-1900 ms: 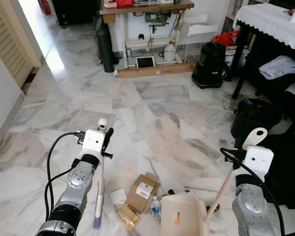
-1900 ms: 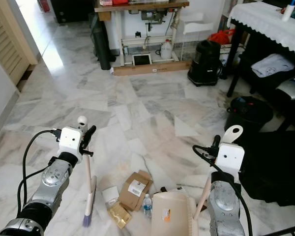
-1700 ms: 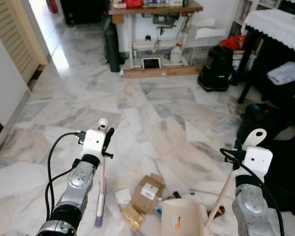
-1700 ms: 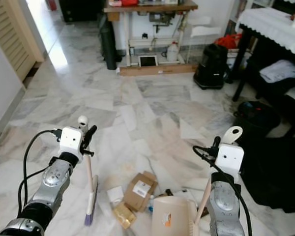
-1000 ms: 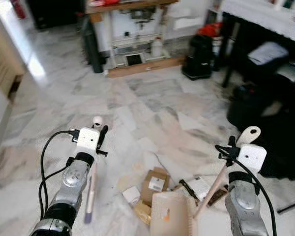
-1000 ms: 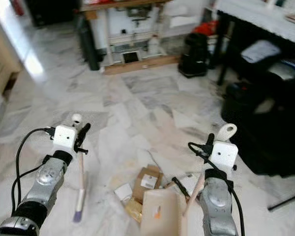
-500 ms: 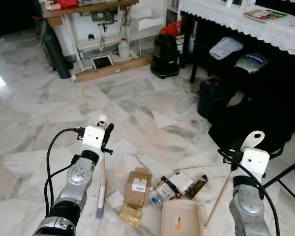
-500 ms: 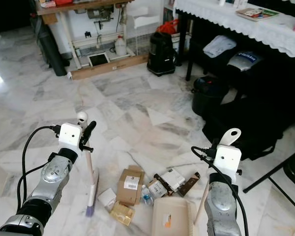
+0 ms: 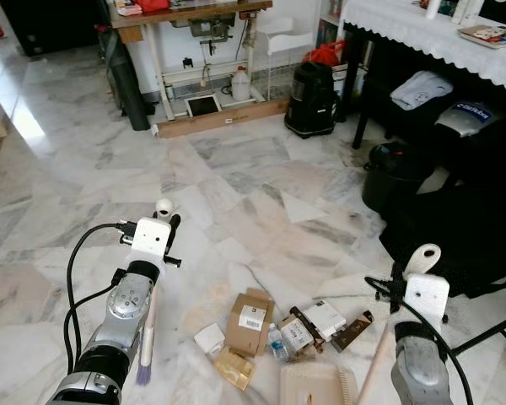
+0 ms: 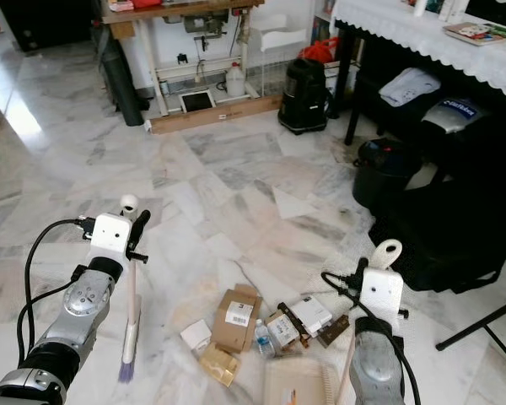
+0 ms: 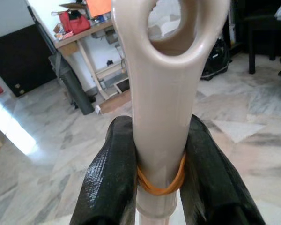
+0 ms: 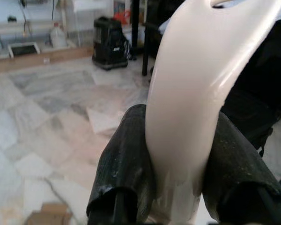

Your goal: Sweep floor

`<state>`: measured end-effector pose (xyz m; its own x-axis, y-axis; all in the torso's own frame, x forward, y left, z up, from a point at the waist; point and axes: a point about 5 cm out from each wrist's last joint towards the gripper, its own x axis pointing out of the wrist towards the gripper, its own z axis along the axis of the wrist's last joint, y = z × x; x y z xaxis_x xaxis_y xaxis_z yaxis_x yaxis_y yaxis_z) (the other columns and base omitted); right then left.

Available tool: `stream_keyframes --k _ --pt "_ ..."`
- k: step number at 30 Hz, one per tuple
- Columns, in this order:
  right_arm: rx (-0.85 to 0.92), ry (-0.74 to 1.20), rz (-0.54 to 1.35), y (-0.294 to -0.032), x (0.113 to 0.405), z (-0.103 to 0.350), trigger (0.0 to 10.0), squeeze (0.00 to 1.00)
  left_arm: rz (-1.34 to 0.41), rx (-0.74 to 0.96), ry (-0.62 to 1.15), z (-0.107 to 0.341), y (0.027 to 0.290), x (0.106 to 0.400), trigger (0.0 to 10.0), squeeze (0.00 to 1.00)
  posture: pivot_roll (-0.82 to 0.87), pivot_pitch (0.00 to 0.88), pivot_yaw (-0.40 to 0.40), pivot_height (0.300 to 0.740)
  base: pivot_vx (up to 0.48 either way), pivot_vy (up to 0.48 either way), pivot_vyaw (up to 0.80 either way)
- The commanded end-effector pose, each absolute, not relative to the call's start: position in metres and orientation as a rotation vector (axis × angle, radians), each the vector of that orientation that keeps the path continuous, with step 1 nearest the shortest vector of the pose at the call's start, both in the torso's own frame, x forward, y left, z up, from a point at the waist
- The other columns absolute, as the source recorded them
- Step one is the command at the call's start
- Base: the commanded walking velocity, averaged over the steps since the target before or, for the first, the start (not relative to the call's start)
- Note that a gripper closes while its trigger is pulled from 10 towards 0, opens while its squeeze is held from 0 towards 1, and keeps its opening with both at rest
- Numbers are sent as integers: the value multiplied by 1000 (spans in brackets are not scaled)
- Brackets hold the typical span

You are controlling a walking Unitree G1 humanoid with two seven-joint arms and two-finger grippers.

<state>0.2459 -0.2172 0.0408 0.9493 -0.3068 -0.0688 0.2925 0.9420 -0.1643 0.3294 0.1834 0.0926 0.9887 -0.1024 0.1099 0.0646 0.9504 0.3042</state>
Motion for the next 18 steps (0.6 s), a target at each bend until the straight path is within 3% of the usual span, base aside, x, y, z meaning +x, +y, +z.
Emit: stream_keyframes --k 1,18 --pt "-168 87 -301 -219 241 40 10000 0 -91 323 -131 94 185 330 10000 0 20 40 59 740 0 0 0" --pt "-198 71 -237 -215 233 29 10000 0 -132 268 -86 81 189 320 10000 0 28 105 67 740 0 0 0"
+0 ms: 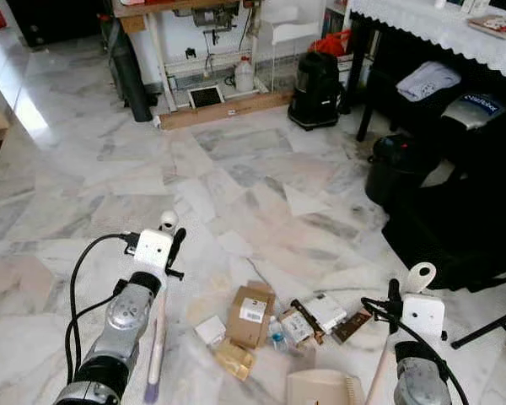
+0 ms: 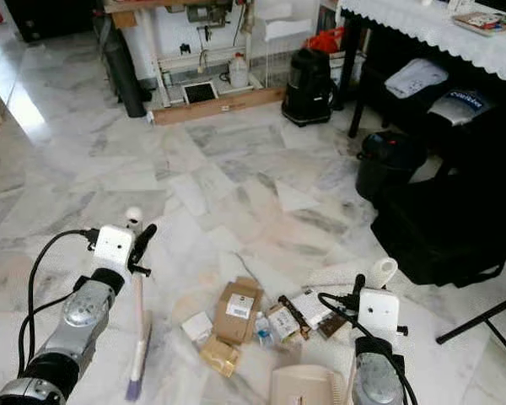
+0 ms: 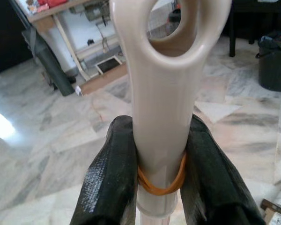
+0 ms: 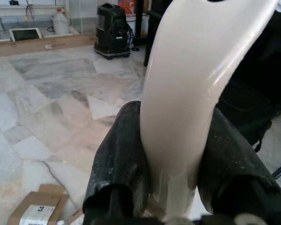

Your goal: Sweep floor

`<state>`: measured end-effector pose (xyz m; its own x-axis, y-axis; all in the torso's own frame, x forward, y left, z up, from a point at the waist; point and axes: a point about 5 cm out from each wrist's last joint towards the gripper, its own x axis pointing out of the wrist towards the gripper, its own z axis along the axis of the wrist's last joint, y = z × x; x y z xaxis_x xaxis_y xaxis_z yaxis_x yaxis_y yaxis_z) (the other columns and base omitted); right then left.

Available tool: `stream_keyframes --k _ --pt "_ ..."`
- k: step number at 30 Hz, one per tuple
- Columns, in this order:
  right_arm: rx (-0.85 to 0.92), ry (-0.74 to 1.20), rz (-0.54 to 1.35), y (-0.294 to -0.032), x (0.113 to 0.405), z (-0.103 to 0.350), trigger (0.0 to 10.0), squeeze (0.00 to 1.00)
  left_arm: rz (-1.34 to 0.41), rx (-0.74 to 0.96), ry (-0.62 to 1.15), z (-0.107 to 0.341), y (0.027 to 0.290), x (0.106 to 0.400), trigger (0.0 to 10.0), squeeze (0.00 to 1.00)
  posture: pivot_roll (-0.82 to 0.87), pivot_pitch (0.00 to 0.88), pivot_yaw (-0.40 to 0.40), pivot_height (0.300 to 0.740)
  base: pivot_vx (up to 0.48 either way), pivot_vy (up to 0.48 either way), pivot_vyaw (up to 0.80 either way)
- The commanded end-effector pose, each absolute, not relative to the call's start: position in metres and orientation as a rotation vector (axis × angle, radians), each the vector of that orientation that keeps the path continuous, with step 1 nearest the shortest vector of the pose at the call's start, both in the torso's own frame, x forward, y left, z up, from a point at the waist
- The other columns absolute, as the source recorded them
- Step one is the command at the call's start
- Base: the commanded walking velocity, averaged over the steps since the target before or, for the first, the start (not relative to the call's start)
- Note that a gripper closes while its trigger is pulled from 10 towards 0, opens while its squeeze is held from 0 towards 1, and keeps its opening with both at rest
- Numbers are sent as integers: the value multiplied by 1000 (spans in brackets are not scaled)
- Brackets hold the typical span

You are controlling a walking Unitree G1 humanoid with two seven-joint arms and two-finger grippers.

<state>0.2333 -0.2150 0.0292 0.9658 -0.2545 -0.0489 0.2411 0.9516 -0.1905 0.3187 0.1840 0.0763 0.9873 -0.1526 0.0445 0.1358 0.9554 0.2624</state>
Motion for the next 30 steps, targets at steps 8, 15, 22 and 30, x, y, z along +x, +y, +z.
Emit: stream_keyframes --k 8,15,22,30 --pt "-204 -9 -215 -210 251 43 10000 0 -119 269 -108 85 195 318 10000 0 45 123 75 740 0 0 0" --pt "-200 -21 -205 -206 258 45 10000 0 -114 282 -114 86 199 315 10000 0 58 132 79 740 0 0 0" --pt "-197 -29 -211 -205 263 45 10000 0 -117 290 -121 88 201 315 10000 0 68 139 91 740 0 0 0" --pt "-209 -31 -247 -205 265 40 10000 0 -121 295 -135 93 202 315 10000 0 85 141 98 740 0 0 0"
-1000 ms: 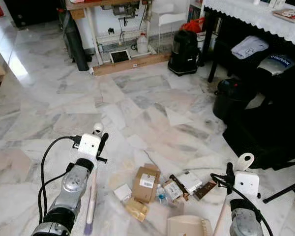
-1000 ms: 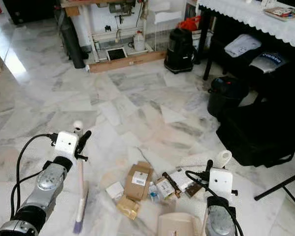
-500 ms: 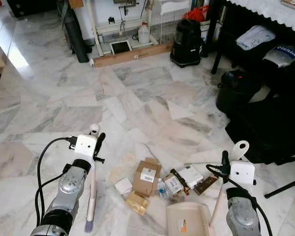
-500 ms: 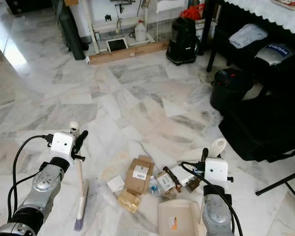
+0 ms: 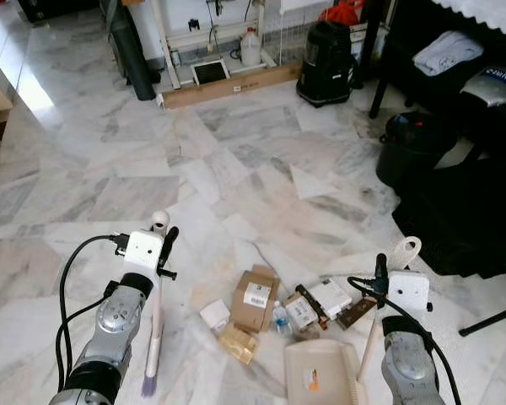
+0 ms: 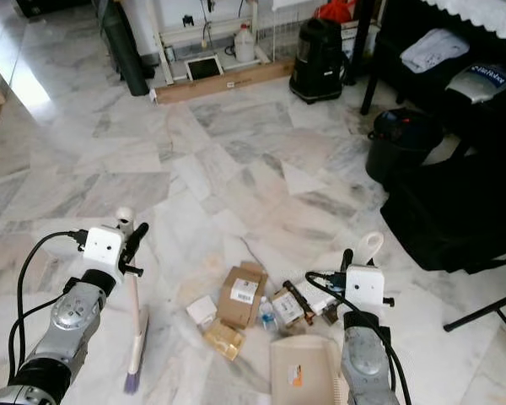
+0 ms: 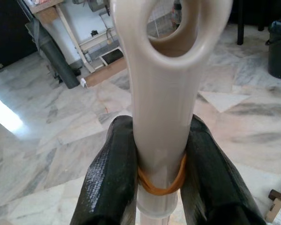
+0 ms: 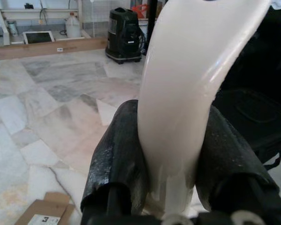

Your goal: Sweep floor

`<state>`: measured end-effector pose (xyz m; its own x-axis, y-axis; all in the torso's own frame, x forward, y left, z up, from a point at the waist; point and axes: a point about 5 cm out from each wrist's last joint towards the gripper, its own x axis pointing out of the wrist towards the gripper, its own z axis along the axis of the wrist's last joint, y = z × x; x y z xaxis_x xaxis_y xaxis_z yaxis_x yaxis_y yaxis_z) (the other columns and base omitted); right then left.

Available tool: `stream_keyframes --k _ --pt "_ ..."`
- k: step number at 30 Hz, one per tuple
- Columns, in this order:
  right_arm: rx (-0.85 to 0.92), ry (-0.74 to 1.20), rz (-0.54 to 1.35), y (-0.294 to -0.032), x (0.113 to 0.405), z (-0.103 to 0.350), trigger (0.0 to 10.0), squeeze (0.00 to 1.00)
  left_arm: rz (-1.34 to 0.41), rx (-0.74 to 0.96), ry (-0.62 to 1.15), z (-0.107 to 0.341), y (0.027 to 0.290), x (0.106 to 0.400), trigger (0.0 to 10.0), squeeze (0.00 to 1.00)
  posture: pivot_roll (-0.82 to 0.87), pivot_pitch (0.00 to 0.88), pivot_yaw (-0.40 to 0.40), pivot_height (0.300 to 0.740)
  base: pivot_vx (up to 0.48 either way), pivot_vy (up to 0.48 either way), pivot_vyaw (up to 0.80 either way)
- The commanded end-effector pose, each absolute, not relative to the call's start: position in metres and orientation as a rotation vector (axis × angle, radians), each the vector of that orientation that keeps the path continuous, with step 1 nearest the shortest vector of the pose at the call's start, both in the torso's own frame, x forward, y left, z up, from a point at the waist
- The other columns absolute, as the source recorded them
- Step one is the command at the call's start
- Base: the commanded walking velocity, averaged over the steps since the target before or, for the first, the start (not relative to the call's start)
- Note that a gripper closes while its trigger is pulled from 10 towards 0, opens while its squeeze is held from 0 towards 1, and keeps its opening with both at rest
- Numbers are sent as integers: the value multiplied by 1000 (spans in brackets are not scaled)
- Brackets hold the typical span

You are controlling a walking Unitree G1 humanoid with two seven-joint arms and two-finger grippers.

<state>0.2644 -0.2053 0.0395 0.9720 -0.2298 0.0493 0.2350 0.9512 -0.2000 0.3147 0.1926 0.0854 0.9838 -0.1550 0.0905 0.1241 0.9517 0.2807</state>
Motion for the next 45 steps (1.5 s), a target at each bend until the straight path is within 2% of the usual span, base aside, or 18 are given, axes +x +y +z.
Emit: stream_keyframes --k 1,13,21,31,38,45 --pt "-207 -45 -255 -206 267 43 10000 0 -120 295 -137 93 202 315 10000 0 84 140 98 740 0 0 0" --pt "-185 -185 -270 -207 292 74 10000 0 -127 307 -150 96 202 315 10000 0 86 137 103 740 0 0 0" --pt "-156 -31 -232 -197 279 41 10000 0 -161 316 -132 95 200 315 10000 0 93 133 106 740 0 0 0" --pt "-117 76 -267 -197 262 16 10000 0 -182 302 -114 93 197 316 10000 0 94 125 105 740 0 0 0" --pt "-98 12 -292 -200 263 25 10000 0 -177 296 -119 95 197 318 10000 0 84 112 102 740 0 0 0" --pt "-81 -141 -302 -203 279 57 10000 0 -173 286 -136 99 193 323 10000 0 69 85 90 740 0 0 0"
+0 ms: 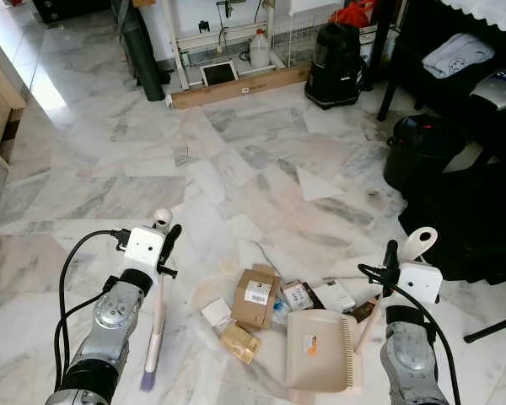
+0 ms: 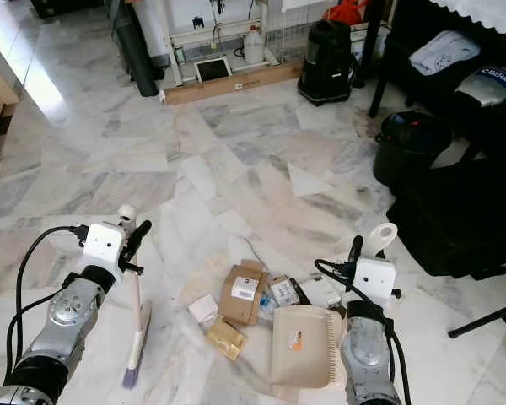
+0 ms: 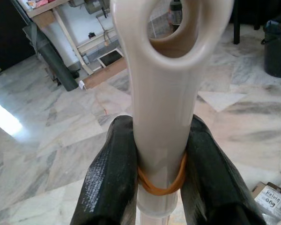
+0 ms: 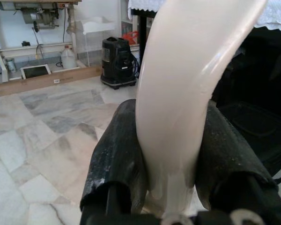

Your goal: Sweep floor

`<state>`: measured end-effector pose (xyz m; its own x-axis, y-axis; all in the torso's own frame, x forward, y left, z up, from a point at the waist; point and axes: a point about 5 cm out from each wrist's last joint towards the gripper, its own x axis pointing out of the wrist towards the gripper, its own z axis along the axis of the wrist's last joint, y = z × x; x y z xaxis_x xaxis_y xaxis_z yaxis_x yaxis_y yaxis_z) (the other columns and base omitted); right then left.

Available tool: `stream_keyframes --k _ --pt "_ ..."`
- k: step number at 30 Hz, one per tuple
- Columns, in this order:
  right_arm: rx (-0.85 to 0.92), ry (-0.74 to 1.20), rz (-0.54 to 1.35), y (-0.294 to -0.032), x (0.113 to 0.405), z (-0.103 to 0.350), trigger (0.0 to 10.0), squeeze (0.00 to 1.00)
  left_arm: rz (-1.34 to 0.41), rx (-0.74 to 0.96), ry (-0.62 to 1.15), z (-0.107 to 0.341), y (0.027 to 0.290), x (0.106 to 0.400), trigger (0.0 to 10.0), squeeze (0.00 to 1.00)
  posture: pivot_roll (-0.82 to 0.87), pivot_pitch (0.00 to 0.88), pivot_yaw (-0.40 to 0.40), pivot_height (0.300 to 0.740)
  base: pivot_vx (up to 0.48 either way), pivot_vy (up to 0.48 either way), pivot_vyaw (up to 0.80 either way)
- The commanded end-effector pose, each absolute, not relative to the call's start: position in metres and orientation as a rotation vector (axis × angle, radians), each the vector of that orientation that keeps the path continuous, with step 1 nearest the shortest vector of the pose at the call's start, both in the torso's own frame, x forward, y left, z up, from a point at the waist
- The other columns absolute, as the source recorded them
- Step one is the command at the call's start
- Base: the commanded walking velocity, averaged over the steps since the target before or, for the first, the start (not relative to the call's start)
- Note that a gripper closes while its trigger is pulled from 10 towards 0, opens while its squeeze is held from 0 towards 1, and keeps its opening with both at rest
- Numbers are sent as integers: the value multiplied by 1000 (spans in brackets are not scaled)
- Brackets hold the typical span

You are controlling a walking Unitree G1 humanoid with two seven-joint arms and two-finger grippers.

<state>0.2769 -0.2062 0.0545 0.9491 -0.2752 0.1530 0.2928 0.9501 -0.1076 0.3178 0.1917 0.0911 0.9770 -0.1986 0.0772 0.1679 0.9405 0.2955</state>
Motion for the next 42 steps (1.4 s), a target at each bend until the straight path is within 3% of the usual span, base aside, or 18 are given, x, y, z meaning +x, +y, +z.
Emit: stream_keyframes --k 1,9,24,42 --pt "-77 -161 -301 -203 281 62 10000 0 -172 284 -138 99 192 324 10000 0 68 83 89 740 0 0 0" --pt "-50 -284 -268 -197 280 92 10000 0 -168 275 -150 102 189 328 10000 0 50 65 75 740 0 0 0" --pt "-28 -276 -273 -195 266 111 10000 0 -161 263 -159 104 185 332 10000 0 34 42 61 740 0 0 0" --pt "-68 -44 -331 -207 249 70 10000 0 -161 254 -161 103 184 333 10000 0 30 45 63 740 0 0 0"
